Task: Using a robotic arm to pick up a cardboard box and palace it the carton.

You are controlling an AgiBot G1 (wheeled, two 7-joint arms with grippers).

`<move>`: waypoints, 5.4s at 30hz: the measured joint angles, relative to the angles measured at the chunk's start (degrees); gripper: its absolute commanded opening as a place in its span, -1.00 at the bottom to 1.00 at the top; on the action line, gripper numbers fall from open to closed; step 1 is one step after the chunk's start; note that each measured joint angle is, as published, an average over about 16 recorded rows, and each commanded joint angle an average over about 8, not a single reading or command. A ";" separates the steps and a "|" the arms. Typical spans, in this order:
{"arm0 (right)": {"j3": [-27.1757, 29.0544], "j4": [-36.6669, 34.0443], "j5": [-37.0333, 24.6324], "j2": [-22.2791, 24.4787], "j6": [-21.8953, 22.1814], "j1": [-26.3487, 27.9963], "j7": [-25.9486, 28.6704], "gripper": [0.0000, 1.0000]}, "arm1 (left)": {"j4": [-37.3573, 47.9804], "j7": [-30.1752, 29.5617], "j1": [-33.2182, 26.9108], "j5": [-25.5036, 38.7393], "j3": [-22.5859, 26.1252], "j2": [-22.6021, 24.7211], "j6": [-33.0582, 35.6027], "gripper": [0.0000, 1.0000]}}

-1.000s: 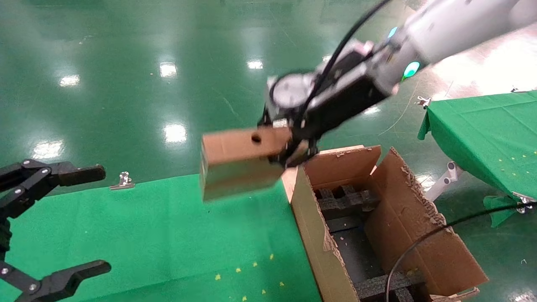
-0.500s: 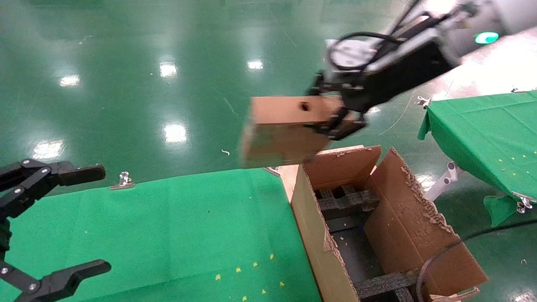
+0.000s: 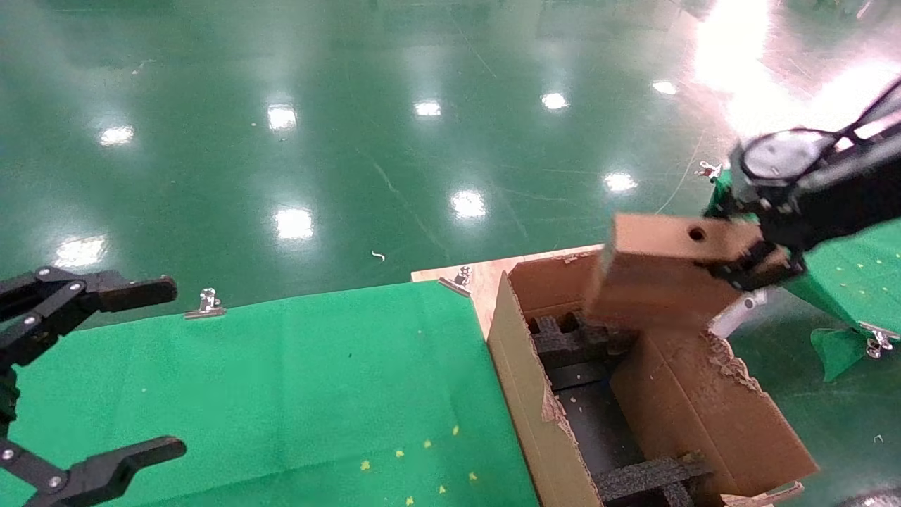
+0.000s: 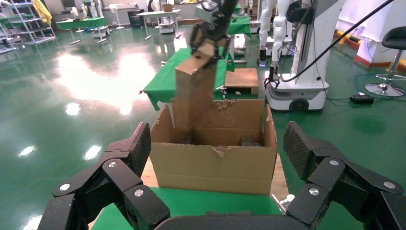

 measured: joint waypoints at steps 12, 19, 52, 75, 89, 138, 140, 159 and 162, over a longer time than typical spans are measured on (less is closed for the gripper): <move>-3.37 3.26 0.53 4.33 1.54 -0.88 5.20 -1.00 | 0.02 0.02 0.00 -0.01 0.02 -0.01 -0.02 1.00; -3.58 3.99 1.41 4.94 4.81 -3.10 12.76 -1.00 | 0.04 0.03 0.00 -0.02 0.04 -0.01 -0.02 1.00; -9.44 28.06 -8.88 13.51 22.33 -11.27 77.94 -1.00 | 0.10 0.09 -0.03 -0.07 0.12 -0.04 -0.04 1.00; -14.22 38.56 -25.82 13.45 33.32 -18.10 101.91 -1.00 | 0.13 0.13 -0.06 -0.12 0.20 -0.06 -0.06 1.00; -16.58 36.10 -27.64 10.97 41.48 -25.38 104.90 -1.00 | 0.13 0.15 -0.07 -0.15 0.25 -0.08 -0.08 1.00; -15.30 5.88 -4.44 -3.42 45.46 -41.55 84.55 1.00 | 0.16 0.22 -0.09 -0.25 0.36 -0.13 -0.14 1.00; -15.27 6.05 -4.55 -3.30 45.37 -41.22 84.65 1.00 | 0.17 0.23 -0.10 -0.25 0.37 -0.13 -0.14 1.00; -12.53 9.42 -4.48 -1.58 44.53 -33.05 84.58 1.00 | 0.19 0.26 -0.12 -0.29 0.43 -0.15 -0.15 1.00; -11.13 10.67 -3.33 -1.30 43.82 -30.44 83.62 1.00 | 0.19 0.26 -0.12 -0.30 0.44 -0.16 -0.16 1.00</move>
